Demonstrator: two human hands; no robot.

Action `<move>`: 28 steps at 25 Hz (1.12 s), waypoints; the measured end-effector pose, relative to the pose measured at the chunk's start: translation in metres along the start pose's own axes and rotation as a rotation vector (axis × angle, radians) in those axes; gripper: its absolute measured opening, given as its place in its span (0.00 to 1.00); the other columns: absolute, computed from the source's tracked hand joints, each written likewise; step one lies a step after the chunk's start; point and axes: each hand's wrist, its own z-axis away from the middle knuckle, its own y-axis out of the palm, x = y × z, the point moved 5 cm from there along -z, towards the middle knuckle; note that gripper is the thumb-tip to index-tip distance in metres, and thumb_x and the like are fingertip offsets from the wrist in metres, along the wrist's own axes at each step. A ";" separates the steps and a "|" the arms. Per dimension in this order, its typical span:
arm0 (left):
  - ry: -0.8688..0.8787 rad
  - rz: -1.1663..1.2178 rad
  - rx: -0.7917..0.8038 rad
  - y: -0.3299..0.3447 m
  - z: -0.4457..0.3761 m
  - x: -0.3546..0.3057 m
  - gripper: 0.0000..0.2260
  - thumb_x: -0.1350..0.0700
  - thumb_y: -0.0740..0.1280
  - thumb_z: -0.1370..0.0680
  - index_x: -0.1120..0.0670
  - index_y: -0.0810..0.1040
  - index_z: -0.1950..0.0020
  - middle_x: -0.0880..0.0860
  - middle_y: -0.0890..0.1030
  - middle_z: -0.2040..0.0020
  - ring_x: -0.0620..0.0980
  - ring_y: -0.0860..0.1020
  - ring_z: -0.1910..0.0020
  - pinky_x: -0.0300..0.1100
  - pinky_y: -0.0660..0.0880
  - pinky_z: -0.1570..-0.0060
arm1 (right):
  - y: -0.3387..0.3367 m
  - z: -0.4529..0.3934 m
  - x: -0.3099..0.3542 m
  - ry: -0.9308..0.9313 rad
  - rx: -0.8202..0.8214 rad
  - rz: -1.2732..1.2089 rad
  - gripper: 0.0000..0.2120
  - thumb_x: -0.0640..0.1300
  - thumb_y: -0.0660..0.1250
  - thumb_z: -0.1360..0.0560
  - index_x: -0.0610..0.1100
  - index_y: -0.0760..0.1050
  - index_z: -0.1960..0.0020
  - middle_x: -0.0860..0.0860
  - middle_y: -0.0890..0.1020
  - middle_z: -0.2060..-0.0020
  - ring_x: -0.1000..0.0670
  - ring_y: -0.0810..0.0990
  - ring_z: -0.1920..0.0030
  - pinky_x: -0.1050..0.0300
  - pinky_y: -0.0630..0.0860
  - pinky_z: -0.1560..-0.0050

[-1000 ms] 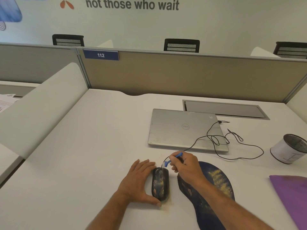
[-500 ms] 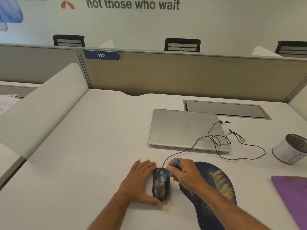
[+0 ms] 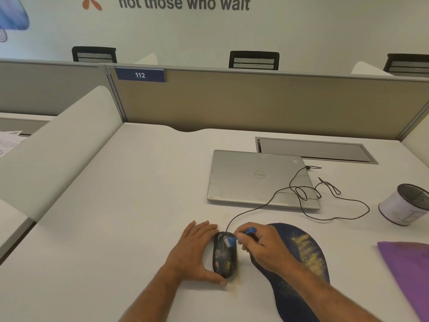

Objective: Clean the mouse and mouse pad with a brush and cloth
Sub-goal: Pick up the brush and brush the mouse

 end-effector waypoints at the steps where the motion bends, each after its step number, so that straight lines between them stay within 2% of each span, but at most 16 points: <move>1: 0.002 0.004 -0.006 0.000 0.000 0.000 0.56 0.16 0.63 0.42 0.47 0.61 0.21 0.43 0.60 0.21 0.41 0.50 0.21 0.51 0.43 0.21 | 0.002 0.001 -0.001 -0.010 0.007 0.019 0.05 0.42 0.66 0.23 0.47 0.81 0.52 0.53 0.82 0.63 0.52 0.80 0.63 0.60 0.80 0.62; 5: 0.004 0.013 -0.014 0.000 0.000 0.000 0.57 0.16 0.64 0.42 0.48 0.62 0.21 0.43 0.60 0.21 0.42 0.51 0.21 0.52 0.45 0.21 | 0.008 0.011 -0.006 -0.022 0.137 0.062 0.05 0.43 0.66 0.25 0.47 0.81 0.54 0.49 0.82 0.65 0.52 0.80 0.65 0.60 0.79 0.62; 8: 0.007 0.015 -0.021 -0.001 0.001 0.000 0.56 0.17 0.65 0.42 0.47 0.62 0.22 0.43 0.61 0.22 0.42 0.52 0.21 0.53 0.46 0.21 | 0.002 0.017 -0.008 -0.064 0.041 0.023 0.05 0.42 0.67 0.25 0.48 0.81 0.53 0.54 0.83 0.62 0.51 0.81 0.62 0.59 0.80 0.61; 12: 0.000 0.017 -0.015 0.000 0.001 -0.001 0.56 0.16 0.64 0.41 0.48 0.61 0.21 0.44 0.61 0.21 0.43 0.52 0.21 0.53 0.47 0.21 | 0.010 0.029 -0.011 -0.087 0.137 0.080 0.06 0.43 0.67 0.25 0.48 0.82 0.53 0.54 0.84 0.61 0.52 0.80 0.60 0.59 0.80 0.59; 14: -0.005 0.018 -0.005 0.000 0.000 -0.001 0.56 0.16 0.63 0.41 0.47 0.61 0.21 0.44 0.60 0.21 0.43 0.51 0.21 0.53 0.46 0.21 | 0.006 0.030 -0.011 -0.086 0.116 0.056 0.06 0.42 0.67 0.25 0.48 0.82 0.53 0.54 0.83 0.61 0.51 0.80 0.60 0.62 0.79 0.60; 16: -0.004 0.016 -0.003 0.001 0.000 0.000 0.56 0.16 0.63 0.41 0.47 0.61 0.21 0.44 0.60 0.21 0.43 0.51 0.21 0.53 0.46 0.21 | 0.002 0.031 -0.008 -0.135 0.054 0.056 0.06 0.42 0.68 0.25 0.48 0.83 0.51 0.59 0.83 0.62 0.53 0.80 0.60 0.65 0.76 0.60; 18: 0.004 0.016 -0.019 0.000 0.001 0.000 0.56 0.17 0.64 0.41 0.48 0.62 0.21 0.44 0.61 0.21 0.42 0.52 0.21 0.53 0.46 0.21 | 0.007 0.035 -0.004 -0.195 0.084 0.100 0.06 0.43 0.68 0.25 0.49 0.82 0.51 0.66 0.80 0.63 0.57 0.80 0.60 0.70 0.73 0.59; 20: 0.006 0.018 -0.030 0.000 0.001 0.000 0.56 0.17 0.64 0.42 0.48 0.62 0.22 0.43 0.61 0.21 0.42 0.52 0.21 0.53 0.46 0.21 | 0.012 0.040 -0.003 -0.234 0.130 0.130 0.06 0.43 0.68 0.26 0.50 0.82 0.52 0.69 0.79 0.62 0.59 0.80 0.60 0.70 0.73 0.59; 24: 0.014 0.016 -0.038 0.000 0.001 0.001 0.56 0.17 0.65 0.42 0.49 0.63 0.22 0.44 0.62 0.22 0.42 0.53 0.21 0.52 0.46 0.21 | 0.008 0.037 -0.002 -0.219 0.078 0.085 0.06 0.44 0.68 0.26 0.49 0.82 0.50 0.64 0.82 0.60 0.57 0.80 0.59 0.68 0.74 0.59; 28: 0.007 0.020 -0.026 0.002 0.001 0.001 0.56 0.17 0.65 0.41 0.47 0.62 0.22 0.43 0.61 0.22 0.42 0.52 0.21 0.51 0.45 0.21 | 0.020 0.043 0.000 -0.246 0.240 0.202 0.08 0.46 0.66 0.25 0.48 0.82 0.49 0.54 0.84 0.56 0.56 0.80 0.57 0.61 0.78 0.55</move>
